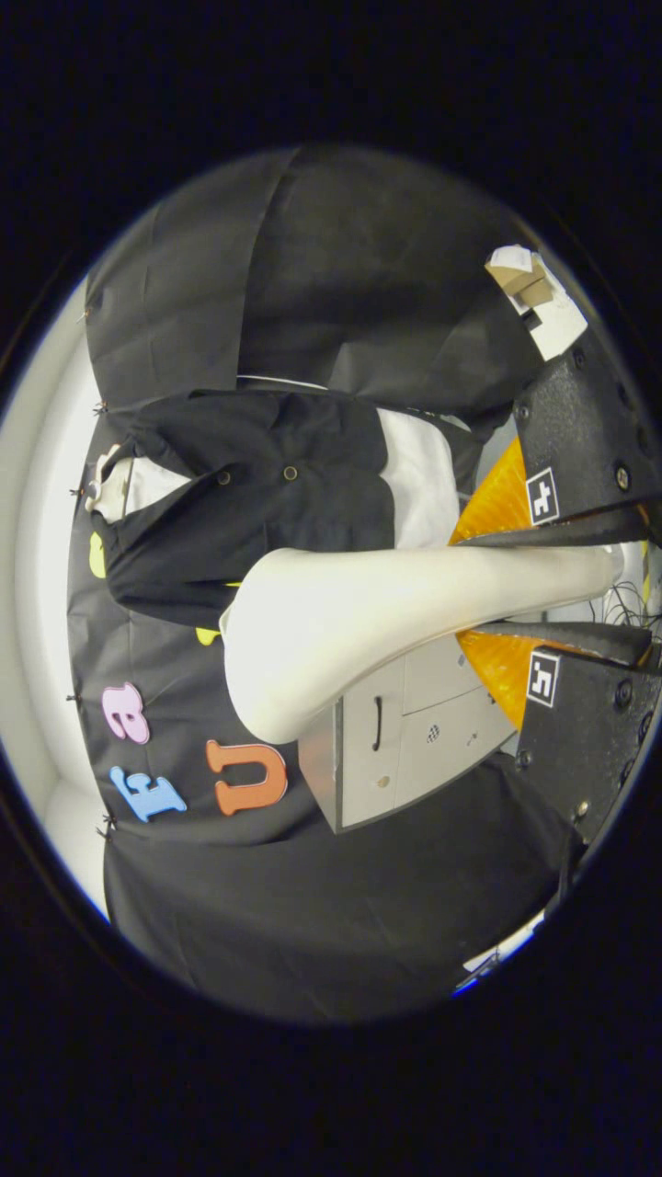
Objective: Iron the clothes twice with a garment steamer, once on the left side and once on the right side.
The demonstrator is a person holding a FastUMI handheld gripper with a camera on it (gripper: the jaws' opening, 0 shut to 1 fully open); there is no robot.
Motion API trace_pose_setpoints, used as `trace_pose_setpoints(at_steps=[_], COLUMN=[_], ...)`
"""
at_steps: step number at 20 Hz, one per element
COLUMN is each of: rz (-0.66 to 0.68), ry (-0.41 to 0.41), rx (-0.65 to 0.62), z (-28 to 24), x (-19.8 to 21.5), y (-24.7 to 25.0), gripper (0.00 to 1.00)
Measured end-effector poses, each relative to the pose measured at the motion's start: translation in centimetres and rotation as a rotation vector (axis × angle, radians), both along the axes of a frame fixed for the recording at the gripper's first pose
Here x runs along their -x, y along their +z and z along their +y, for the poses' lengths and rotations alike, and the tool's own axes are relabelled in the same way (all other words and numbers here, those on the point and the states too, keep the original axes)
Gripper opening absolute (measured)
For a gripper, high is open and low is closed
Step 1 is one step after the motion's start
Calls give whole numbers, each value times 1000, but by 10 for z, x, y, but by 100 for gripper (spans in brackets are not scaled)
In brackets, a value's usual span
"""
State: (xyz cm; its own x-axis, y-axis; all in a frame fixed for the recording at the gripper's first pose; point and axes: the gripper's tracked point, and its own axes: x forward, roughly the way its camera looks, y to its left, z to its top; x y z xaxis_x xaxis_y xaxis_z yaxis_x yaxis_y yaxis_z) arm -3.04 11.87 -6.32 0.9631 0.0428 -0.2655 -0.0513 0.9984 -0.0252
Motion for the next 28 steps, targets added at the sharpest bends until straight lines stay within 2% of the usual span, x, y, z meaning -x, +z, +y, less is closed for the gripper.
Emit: trace_pose_setpoints(at_steps=[28], rz=[3], ry=[43], rx=[24], z=[7], x=[6], y=[0], gripper=[37])
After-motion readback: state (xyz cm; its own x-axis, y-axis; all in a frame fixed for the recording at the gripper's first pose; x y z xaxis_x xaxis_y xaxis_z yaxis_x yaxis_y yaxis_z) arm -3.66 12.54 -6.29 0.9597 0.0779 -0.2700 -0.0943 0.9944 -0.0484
